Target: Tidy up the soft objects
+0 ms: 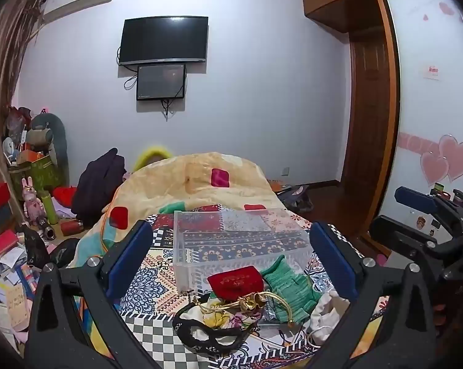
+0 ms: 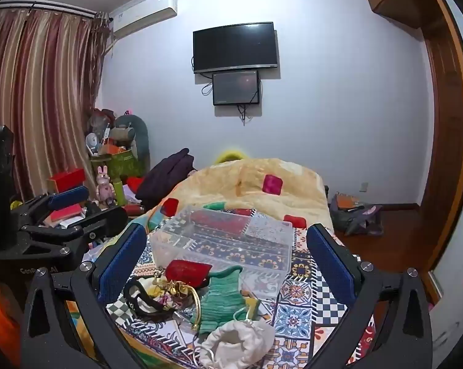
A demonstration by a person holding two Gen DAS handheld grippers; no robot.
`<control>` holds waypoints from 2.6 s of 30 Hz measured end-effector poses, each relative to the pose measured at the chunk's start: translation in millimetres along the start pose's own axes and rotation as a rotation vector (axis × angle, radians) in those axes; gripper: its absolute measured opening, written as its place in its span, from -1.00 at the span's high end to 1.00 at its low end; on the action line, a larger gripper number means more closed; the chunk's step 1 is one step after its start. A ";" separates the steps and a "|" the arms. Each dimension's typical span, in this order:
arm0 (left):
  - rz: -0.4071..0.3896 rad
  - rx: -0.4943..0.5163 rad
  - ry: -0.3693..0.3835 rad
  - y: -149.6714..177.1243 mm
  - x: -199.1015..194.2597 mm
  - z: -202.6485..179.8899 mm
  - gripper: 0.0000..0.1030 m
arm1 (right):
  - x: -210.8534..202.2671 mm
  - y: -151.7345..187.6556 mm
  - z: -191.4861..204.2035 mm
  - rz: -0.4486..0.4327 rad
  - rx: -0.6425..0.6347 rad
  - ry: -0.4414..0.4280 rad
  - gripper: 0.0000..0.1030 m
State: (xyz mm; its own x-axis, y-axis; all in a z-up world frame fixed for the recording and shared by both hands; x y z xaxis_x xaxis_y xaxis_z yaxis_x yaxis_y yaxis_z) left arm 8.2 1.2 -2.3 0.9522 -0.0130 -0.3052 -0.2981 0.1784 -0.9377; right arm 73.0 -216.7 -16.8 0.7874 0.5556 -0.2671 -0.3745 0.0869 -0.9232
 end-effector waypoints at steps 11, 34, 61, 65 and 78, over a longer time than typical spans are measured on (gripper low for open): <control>-0.019 0.031 -0.006 -2.8 -4.4 -10.9 -1.00 | -1.6 -3.4 -3.1 0.013 -0.003 -0.001 -1.00; -0.039 0.036 -0.014 -2.9 -8.3 -11.2 -1.00 | -3.5 -0.2 -1.3 -0.001 -0.006 -0.003 -1.00; -0.045 0.034 -0.016 -4.2 -10.7 -13.7 -1.00 | -6.6 -0.5 -0.8 -0.009 -0.002 -0.014 -1.00; -0.046 0.035 -0.015 -4.2 -11.4 -13.0 -1.00 | -7.6 -0.9 0.1 -0.010 0.000 -0.015 -1.00; -0.047 0.034 -0.015 -4.0 -12.8 -13.9 -1.00 | -7.7 -0.9 -0.4 -0.010 0.001 -0.016 -1.00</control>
State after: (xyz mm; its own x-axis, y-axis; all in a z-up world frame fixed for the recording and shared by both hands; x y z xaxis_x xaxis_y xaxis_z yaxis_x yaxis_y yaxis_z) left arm -3.7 -13.0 3.0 0.9660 -0.0075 -0.2586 -0.2512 0.2111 -0.9446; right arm 67.4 -221.3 -14.0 0.7831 0.5680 -0.2533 -0.3672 0.0936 -0.9254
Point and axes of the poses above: each gripper's, at about its wrist camera, not at the fingertips, and x roughly the way its jaws point, z to its left, y to its underside, the point moved 1 cm from there along x, roughly the way its jaws point, and after that the axes turned 13 degrees about x, right-handed, at the moved point
